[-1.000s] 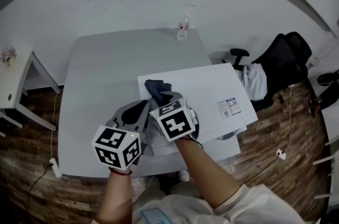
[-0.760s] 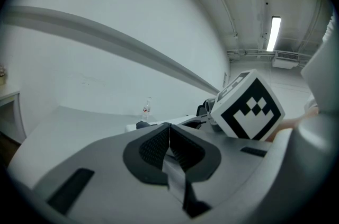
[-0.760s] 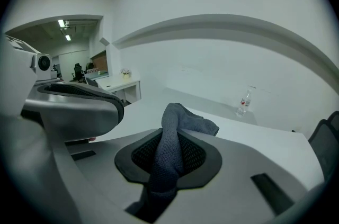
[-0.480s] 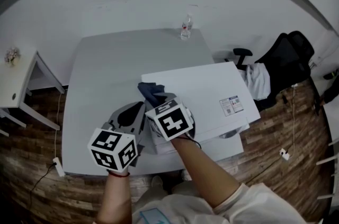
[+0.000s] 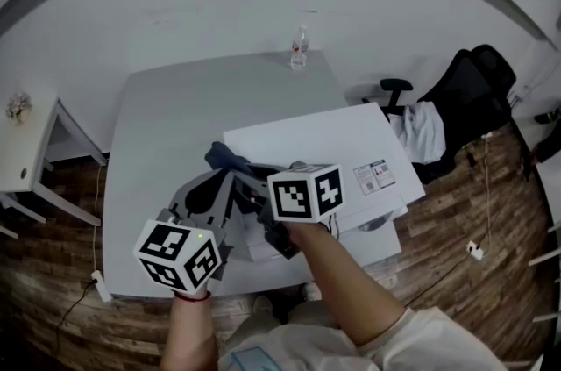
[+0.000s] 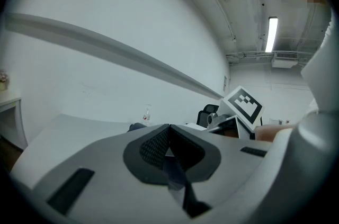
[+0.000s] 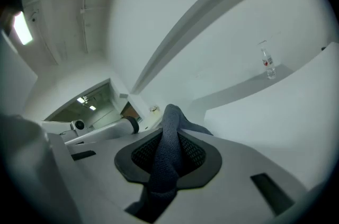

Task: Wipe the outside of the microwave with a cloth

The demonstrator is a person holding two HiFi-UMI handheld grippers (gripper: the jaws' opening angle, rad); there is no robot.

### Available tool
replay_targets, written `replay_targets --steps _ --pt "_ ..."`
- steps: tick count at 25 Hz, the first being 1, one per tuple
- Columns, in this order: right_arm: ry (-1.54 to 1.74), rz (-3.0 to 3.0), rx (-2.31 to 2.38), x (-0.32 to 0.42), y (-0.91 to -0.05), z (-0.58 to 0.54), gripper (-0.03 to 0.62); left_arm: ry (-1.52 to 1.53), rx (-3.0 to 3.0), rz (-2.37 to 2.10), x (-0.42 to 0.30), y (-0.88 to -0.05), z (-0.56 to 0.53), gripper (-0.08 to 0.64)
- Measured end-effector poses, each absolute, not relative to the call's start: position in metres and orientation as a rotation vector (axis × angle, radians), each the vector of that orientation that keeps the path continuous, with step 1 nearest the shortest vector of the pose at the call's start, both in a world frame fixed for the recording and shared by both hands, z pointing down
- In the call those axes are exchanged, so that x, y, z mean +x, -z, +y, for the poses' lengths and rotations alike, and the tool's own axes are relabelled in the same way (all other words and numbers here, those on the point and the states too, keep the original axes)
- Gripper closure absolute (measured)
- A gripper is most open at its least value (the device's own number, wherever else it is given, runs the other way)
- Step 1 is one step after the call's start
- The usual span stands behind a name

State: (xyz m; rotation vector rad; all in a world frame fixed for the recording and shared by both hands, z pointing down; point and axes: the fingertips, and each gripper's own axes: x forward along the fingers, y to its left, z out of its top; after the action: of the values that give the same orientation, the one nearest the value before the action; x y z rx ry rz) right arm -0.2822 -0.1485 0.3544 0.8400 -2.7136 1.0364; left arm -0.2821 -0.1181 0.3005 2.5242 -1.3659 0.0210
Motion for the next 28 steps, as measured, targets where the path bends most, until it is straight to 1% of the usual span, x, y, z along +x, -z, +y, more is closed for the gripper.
replay_targets --steps 8,14,18,23,28 --pt "-0.915 -2.744 1.050 -0.177 -0.323 -0.156 0.520 -0.030 2.601 -1.236 -0.226 -0.292 -0.129 0.558" --pt "-0.704 -2.581 1.311 -0.040 -0.332 -0.152 0.519 -0.068 2.641 -1.131 -0.157 -0.297 -0.130 0.557" --pt "-0.542 -2.446 1.416 0.030 -0.343 -0.148 0.519 -0.108 2.675 -1.036 -0.106 -0.304 -0.127 0.557" --pt "-0.348 -2.367 1.445 0.076 -0.351 -0.147 0.518 -0.148 2.712 -0.943 -0.052 -0.312 -0.122 0.557" --pt "-0.385 -2.355 1.456 0.093 -0.369 -0.149 0.518 -0.254 2.761 -0.869 0.001 -0.324 -0.122 0.557"
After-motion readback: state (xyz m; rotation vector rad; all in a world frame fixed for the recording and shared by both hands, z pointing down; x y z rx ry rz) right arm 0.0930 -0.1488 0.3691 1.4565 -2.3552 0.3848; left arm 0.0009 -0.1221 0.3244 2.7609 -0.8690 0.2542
